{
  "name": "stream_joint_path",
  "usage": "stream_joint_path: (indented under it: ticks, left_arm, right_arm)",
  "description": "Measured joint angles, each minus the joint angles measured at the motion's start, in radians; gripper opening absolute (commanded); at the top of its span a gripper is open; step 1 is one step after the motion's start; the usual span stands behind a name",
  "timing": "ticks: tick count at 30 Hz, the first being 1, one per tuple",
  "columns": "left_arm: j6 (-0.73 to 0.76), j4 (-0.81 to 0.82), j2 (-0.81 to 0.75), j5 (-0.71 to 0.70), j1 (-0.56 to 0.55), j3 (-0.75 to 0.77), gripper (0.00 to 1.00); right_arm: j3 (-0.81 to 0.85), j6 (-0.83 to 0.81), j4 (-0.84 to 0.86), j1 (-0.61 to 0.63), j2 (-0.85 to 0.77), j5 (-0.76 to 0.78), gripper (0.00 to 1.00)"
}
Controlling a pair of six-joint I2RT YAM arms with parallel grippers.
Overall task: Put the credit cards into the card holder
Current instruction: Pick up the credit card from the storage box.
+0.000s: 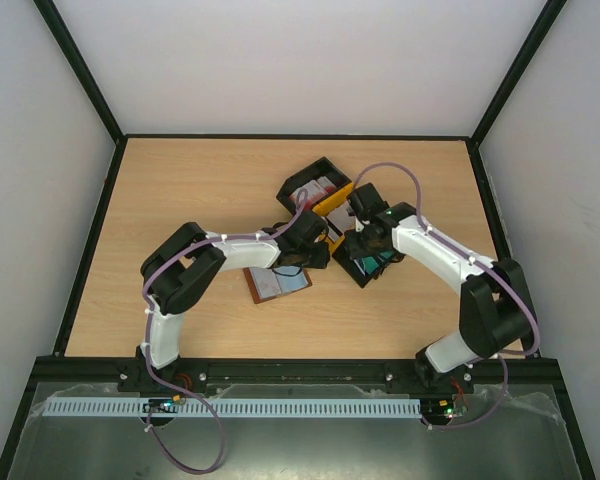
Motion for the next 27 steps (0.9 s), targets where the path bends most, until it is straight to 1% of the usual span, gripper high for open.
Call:
stream_joint_path:
  ticks: [4, 8, 12, 15, 18, 20, 23, 27]
  left_arm:
    - [0.003, -0.004, -0.008, -0.006, 0.0, -0.001, 0.42]
    - [0.008, -0.005, -0.05, -0.014, 0.0, -0.002, 0.55]
    - [0.013, -0.007, -0.143, -0.035, 0.003, -0.002, 0.66]
    - [0.011, -0.008, -0.248, -0.064, 0.004, -0.02, 0.73]
    - [0.0, -0.011, -0.374, -0.092, 0.005, -0.068, 0.89]
    - [-0.011, -0.016, -0.454, -0.105, 0.005, -0.104, 0.95]
    - [-0.036, -0.022, -0.591, -0.106, 0.005, -0.179, 0.98]
    - [-0.078, -0.006, -0.782, -0.065, 0.005, -0.287, 0.99]
  right_arm:
    - [0.038, 0.019, -0.005, 0.001, -0.036, 0.077, 0.02]
    - [0.056, 0.033, -0.005, 0.001, -0.108, 0.119, 0.02]
    - [0.065, 0.051, 0.013, 0.001, -0.196, 0.114, 0.02]
    - [0.063, 0.068, 0.04, 0.001, -0.273, 0.087, 0.02]
    - [0.033, 0.095, 0.108, 0.001, -0.37, 0.034, 0.02]
    - [-0.011, 0.13, 0.179, 0.001, -0.443, -0.022, 0.02]
    - [-0.105, 0.211, 0.312, 0.002, -0.539, -0.13, 0.02]
    - [-0.232, 0.372, 0.529, 0.002, -0.606, -0.29, 0.02]
